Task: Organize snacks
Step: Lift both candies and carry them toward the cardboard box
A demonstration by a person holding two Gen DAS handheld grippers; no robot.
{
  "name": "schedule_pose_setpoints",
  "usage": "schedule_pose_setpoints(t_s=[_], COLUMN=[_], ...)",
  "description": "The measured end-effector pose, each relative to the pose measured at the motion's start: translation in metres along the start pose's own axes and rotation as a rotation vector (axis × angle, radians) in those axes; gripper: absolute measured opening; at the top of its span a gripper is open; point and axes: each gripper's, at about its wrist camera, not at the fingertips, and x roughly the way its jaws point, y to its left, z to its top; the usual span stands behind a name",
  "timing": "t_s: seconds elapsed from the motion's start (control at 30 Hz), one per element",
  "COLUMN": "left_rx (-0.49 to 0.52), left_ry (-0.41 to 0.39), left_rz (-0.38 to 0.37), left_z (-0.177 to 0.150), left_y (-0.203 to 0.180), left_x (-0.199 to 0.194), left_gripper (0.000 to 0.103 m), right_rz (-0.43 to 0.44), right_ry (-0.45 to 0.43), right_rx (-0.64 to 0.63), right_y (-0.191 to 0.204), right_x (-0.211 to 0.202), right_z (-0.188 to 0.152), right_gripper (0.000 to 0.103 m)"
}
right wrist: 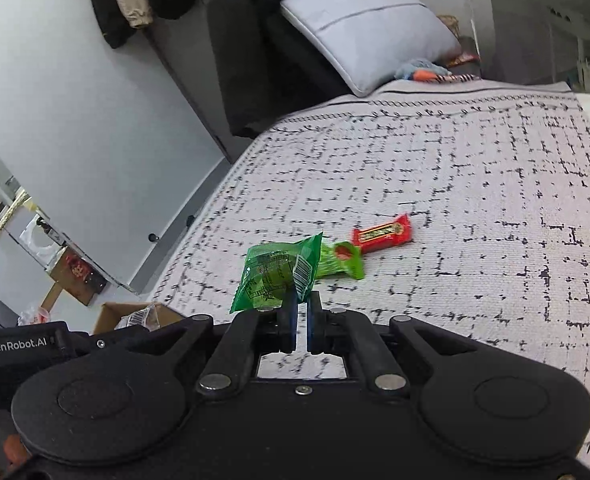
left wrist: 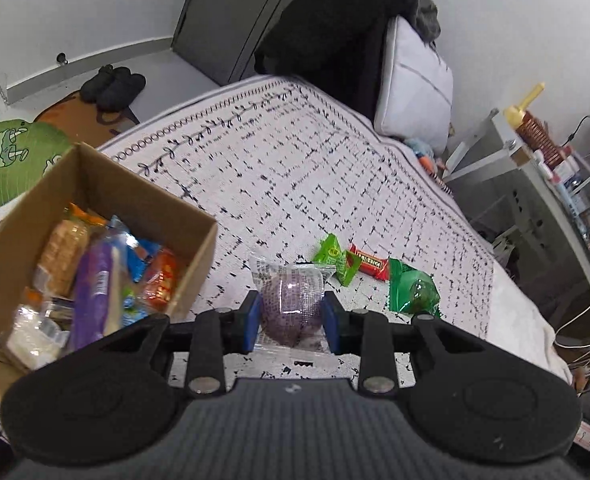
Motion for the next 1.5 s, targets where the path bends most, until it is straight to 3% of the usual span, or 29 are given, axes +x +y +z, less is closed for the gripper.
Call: schedule_pose_setpoints(t_s=[0.33, 0.73, 1.1, 1.5], left_rx=[-0.012, -0.041, -0.117, -0.169], left_ry=[-0.039, -0.073, -0.062, -0.017], left_rz=[-0.020, -0.027, -0.024, 0.039], left_z=[-0.005, -0.007, 0.001, 0.011], left_y=[0.028, 0.062, 0.097, 0.125], left_x=[-0.034, -0.059, -0.056, -0.039], left_gripper=[0.032, 0.032, 0.032, 0.032], right_rz=[0.026, 0.039, 0.039, 0.096], right_ry=[-0.043, -0.051, -0.051, -0.006], right_rx=[-0.059, -0.088, -0.062, -0.093], right_y=[0.043, 0.082, 0.099, 0.127], right_x=[-0.025, -0.024, -0.014, 0.014], right_z=[-0.009, -0.029, -0.039, -0.043], right_gripper=[0.004, 0.004, 0.004, 0.004])
